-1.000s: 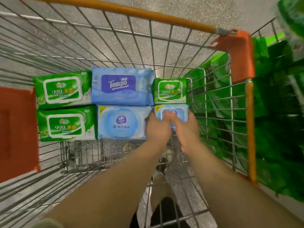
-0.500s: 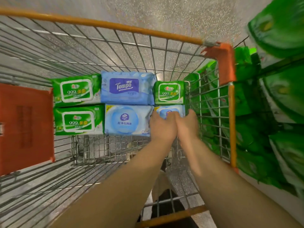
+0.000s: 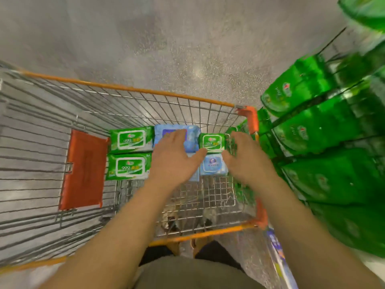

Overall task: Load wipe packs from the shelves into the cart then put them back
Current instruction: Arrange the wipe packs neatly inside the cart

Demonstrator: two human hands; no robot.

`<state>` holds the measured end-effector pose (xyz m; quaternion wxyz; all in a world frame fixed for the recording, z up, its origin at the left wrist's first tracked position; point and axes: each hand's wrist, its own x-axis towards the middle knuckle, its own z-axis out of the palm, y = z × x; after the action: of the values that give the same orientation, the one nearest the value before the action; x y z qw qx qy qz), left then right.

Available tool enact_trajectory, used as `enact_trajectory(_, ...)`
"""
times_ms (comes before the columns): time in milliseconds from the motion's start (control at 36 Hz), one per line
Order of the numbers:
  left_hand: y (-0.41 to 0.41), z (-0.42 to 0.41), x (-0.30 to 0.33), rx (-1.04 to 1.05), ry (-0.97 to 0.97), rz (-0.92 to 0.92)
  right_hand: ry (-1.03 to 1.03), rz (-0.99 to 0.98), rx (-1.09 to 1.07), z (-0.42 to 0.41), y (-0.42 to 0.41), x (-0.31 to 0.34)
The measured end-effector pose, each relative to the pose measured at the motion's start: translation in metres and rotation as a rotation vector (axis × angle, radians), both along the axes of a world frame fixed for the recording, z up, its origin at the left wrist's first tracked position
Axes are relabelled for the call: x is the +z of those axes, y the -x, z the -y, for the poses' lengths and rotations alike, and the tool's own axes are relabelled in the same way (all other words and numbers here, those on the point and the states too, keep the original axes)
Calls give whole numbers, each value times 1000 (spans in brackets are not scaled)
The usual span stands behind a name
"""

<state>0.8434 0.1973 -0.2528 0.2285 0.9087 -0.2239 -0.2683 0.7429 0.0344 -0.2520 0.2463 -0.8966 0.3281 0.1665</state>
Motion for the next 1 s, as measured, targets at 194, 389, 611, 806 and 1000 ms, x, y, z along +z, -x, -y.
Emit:
enact_trajectory(194, -4, -31, 64, -180, 143, -63, 81, 78, -11, -19, 23, 92)
enact_trajectory(389, 9, -24, 108, -366, 154, 36, 129, 106, -130, -34, 72, 150)
enact_trajectory(611, 65, -6, 173, -521, 242, 126, 182, 140, -194, -39, 144, 195)
enact_trajectory(806, 147, 7, 218, -644, 294, 197, 293, 198, -265, -53, 244, 233)
enact_trajectory(1000, 254, 13, 242, -773, 342, 263, 395, 257, -397, -69, 370, 251)
